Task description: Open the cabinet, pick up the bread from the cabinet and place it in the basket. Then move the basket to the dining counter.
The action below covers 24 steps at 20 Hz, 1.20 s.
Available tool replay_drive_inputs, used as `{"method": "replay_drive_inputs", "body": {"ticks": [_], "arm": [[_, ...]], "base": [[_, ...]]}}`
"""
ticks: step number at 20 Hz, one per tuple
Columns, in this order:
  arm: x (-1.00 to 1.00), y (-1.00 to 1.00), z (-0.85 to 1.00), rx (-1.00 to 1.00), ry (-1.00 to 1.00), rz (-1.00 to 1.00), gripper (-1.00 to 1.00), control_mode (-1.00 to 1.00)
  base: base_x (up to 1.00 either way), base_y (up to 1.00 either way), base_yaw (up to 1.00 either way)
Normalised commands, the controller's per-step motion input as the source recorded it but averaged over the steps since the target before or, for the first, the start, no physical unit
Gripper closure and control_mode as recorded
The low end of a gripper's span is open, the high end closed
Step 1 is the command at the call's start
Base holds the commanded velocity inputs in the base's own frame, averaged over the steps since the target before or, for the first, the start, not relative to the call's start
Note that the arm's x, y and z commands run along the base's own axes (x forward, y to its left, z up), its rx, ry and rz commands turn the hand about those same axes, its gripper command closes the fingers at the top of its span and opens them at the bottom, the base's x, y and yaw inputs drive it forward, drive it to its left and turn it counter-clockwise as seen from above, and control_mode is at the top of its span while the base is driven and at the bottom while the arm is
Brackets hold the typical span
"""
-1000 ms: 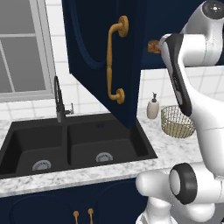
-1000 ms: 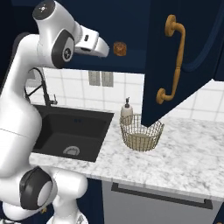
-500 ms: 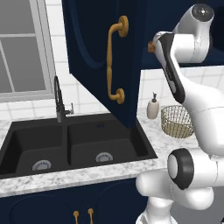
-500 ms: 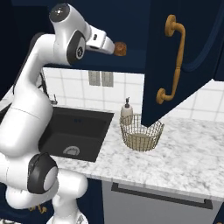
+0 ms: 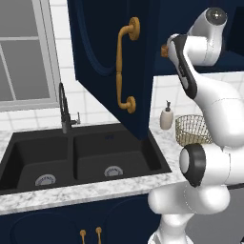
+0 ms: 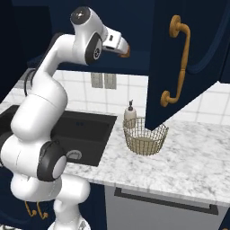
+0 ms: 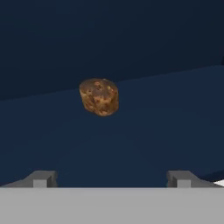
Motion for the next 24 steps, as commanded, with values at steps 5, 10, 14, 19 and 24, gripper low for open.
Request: {"method": "replay_drive_inputs", "body": {"ticks": [5,10,14,19,24], "arm": [[0.41,0.00,-0.09,0.00,0.00,0.13,-1.00,-1.00],[0.45,-0.08,-0.07,-0.01,0.00,0.08,-1.00,-1.00],[0.33,-0.12,-0.05,-0.03,0.00,0.00,-1.00,-1.00],[0.45,0.00,-0.21,-0.01,0.00,0.00,-1.00,-1.00],[0.60,-0.04,-0.17,0.00,0.00,0.01,-1.00,-1.00]], "base": [[0.00,0.00,0.00],[0.00,0.00,0.00],[0.00,0.00,0.00],[0.00,0.00,0.00],[0.00,0.00,0.00]]}}
